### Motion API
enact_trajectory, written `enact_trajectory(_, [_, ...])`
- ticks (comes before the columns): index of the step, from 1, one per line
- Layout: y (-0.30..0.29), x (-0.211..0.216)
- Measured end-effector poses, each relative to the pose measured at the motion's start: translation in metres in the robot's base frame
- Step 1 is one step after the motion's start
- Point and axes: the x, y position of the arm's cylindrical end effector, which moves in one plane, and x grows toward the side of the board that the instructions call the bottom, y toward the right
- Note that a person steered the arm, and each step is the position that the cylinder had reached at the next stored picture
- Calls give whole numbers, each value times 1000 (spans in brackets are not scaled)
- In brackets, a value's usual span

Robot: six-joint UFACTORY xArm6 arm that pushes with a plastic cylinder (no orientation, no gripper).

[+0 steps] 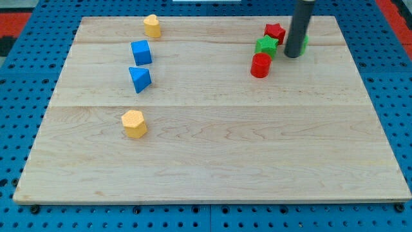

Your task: Move your arm towards the red circle

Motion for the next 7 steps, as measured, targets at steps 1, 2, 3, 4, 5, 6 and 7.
enact_trajectory(1, [14, 0])
enact_trajectory(2, [20, 9])
enact_trajectory(3, [62, 6])
enact_trajectory(4, [69, -9])
enact_trajectory(5, [46, -13])
enact_trajectory(6, [47, -9])
enact_trajectory(7, [46, 22])
